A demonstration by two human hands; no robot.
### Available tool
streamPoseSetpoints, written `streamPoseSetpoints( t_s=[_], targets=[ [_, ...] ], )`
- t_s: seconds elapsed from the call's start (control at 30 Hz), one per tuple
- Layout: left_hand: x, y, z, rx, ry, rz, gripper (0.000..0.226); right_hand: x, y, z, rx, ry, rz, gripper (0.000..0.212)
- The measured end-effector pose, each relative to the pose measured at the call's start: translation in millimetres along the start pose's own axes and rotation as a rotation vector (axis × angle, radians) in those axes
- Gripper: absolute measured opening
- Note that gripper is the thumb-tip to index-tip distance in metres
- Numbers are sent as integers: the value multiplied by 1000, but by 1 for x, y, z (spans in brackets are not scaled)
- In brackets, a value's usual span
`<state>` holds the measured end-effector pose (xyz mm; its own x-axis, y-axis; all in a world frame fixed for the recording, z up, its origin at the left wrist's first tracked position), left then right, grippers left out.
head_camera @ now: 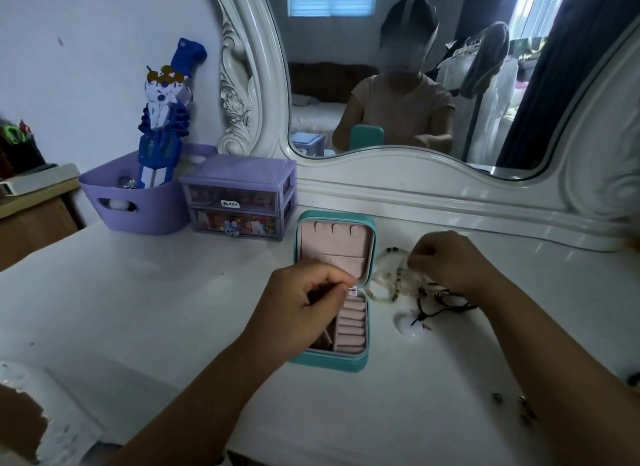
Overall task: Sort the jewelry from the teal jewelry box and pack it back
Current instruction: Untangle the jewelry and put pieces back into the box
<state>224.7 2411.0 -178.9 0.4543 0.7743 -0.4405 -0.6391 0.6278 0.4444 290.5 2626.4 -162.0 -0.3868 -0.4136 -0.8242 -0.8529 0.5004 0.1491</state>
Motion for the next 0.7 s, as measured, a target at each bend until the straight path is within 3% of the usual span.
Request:
streamPoseSetpoints(
  t_s=[0.1,0.17,0.33,0.4,0.5,0.6,0.7],
  targets=[
    [10,10,17,77,-10,-14,14,-23,-6,-9,10,533,95,13],
    [19,21,31,91,-56,-20,17,-37,-9,-20,-29,679,99,13],
    [50,56,58,13,-172,-67,55,-61,-20,-48,-243,592,62,14],
    [59,67,62,-46,-213,-83,48,-66,-23,-54,-308,573,45,12],
    [66,75,58,-164,-259,-80,7,-76,-20,-48,-322,583,178,11],
    [68,71,50,-289,-373,-131,17,-85,-14,-30,-249,637,397,12],
    [67,71,48,-454,-741,-129,27,-81,-12,-12,-204,597,427,12]
  ],
)
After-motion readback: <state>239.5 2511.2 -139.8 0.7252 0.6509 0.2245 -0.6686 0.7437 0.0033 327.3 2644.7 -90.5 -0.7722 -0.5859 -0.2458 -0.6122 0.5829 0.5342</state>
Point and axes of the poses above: each hand's wrist, its own y-axis towards the middle knuckle, its own x-axis out of the palm, z = x × y, the point moved 2 cm from there along y, towards the middle knuckle, and after that the axes turned 5 degrees about -x, right-handed, at the moved point
